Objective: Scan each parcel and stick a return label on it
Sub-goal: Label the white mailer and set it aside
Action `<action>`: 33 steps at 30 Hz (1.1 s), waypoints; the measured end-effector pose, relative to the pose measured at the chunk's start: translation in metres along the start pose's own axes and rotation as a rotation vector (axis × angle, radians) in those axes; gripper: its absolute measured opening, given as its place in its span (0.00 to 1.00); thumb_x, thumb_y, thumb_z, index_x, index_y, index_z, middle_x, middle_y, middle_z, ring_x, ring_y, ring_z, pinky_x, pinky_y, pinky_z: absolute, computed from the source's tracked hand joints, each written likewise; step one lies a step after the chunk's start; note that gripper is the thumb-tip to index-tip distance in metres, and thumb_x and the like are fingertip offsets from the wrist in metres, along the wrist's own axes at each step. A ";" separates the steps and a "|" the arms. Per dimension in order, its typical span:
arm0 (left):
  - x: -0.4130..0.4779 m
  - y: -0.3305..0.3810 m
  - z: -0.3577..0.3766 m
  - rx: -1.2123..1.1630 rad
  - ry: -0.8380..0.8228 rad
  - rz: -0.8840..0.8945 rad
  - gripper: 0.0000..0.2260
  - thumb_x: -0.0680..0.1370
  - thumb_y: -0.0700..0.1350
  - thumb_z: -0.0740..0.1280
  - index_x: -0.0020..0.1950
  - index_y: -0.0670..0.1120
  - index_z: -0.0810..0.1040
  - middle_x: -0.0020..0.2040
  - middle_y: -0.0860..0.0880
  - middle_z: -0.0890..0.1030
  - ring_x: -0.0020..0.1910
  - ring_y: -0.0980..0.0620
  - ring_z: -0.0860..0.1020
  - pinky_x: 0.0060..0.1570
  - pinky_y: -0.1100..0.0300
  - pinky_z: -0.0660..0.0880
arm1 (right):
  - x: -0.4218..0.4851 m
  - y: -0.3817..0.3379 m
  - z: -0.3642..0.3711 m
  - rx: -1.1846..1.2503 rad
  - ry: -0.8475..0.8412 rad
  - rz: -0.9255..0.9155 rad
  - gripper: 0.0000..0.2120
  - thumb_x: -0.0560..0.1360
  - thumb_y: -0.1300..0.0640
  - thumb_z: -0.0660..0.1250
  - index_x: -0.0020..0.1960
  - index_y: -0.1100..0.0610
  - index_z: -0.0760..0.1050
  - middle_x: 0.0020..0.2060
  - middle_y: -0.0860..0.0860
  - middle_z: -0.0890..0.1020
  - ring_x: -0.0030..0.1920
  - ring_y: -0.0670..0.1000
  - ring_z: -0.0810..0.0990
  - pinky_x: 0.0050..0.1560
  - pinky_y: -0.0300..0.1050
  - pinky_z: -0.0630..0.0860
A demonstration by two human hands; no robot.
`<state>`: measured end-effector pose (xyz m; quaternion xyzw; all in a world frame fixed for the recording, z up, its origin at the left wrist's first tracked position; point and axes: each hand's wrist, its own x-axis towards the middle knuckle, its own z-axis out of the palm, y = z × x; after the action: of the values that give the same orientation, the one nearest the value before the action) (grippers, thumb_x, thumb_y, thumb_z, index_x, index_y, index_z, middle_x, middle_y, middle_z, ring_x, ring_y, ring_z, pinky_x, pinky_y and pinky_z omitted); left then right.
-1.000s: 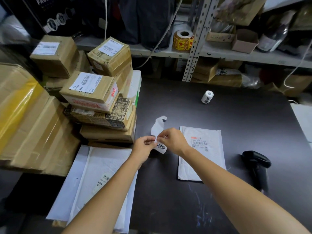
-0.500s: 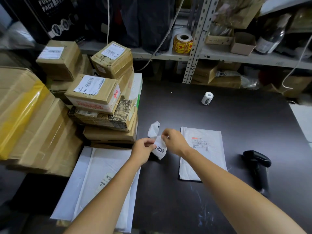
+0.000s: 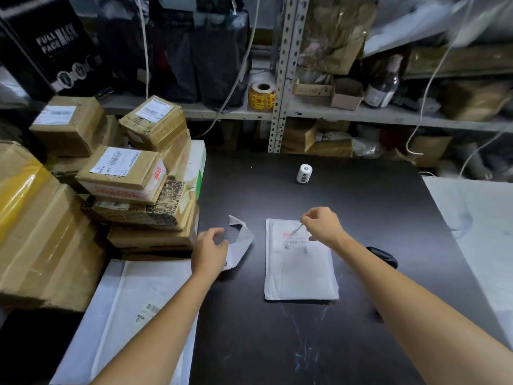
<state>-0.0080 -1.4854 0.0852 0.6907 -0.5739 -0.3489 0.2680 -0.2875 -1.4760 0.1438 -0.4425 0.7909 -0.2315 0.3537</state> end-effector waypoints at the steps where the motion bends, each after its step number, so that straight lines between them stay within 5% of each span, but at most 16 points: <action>1: -0.004 0.008 0.005 0.029 0.022 0.044 0.11 0.76 0.42 0.68 0.57 0.51 0.80 0.58 0.51 0.77 0.53 0.52 0.76 0.50 0.61 0.71 | -0.001 0.007 -0.004 0.000 -0.014 0.011 0.11 0.75 0.55 0.65 0.44 0.64 0.79 0.38 0.54 0.80 0.38 0.54 0.81 0.39 0.50 0.84; 5: -0.020 0.027 0.034 0.047 -0.095 0.049 0.08 0.77 0.44 0.64 0.53 0.54 0.80 0.49 0.52 0.80 0.42 0.57 0.77 0.36 0.71 0.70 | -0.004 0.035 -0.013 0.093 -0.100 0.068 0.22 0.78 0.51 0.67 0.51 0.74 0.76 0.41 0.61 0.78 0.41 0.53 0.78 0.30 0.39 0.79; 10: -0.038 0.017 0.079 0.061 -0.447 -0.124 0.14 0.76 0.44 0.70 0.61 0.47 0.75 0.51 0.51 0.78 0.50 0.53 0.76 0.48 0.63 0.69 | -0.009 0.065 -0.012 0.140 -0.207 0.117 0.03 0.74 0.59 0.68 0.44 0.59 0.77 0.43 0.55 0.82 0.42 0.50 0.80 0.43 0.47 0.83; 15: -0.038 0.022 0.100 -0.043 -0.403 -0.251 0.21 0.73 0.40 0.70 0.66 0.44 0.73 0.58 0.46 0.80 0.56 0.47 0.79 0.60 0.52 0.75 | -0.013 0.092 -0.002 0.098 -0.296 0.149 0.04 0.74 0.63 0.69 0.46 0.59 0.75 0.37 0.53 0.80 0.36 0.49 0.79 0.39 0.43 0.80; 23: -0.035 0.026 0.111 -0.054 -0.386 -0.262 0.17 0.73 0.35 0.68 0.61 0.45 0.78 0.50 0.46 0.82 0.51 0.45 0.81 0.57 0.49 0.77 | -0.011 0.111 0.012 0.024 -0.286 0.119 0.08 0.74 0.62 0.70 0.52 0.58 0.75 0.41 0.52 0.77 0.37 0.52 0.79 0.36 0.42 0.77; 28: -0.035 0.019 0.106 -0.154 -0.415 -0.277 0.18 0.75 0.35 0.69 0.63 0.47 0.75 0.52 0.45 0.80 0.52 0.46 0.80 0.58 0.45 0.77 | -0.008 0.115 0.020 -0.109 -0.205 0.065 0.11 0.72 0.53 0.74 0.49 0.55 0.74 0.43 0.49 0.77 0.41 0.53 0.81 0.46 0.49 0.80; 33: -0.036 0.021 0.105 -0.161 -0.408 -0.275 0.17 0.76 0.35 0.69 0.63 0.46 0.75 0.51 0.45 0.81 0.51 0.47 0.80 0.58 0.48 0.77 | -0.011 0.115 0.019 -0.343 -0.127 0.036 0.16 0.69 0.43 0.73 0.46 0.51 0.71 0.45 0.48 0.79 0.45 0.52 0.78 0.42 0.48 0.76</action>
<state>-0.1069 -1.4510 0.0431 0.6538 -0.4872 -0.5590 0.1508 -0.3308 -1.4094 0.0574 -0.4960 0.8025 -0.0584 0.3264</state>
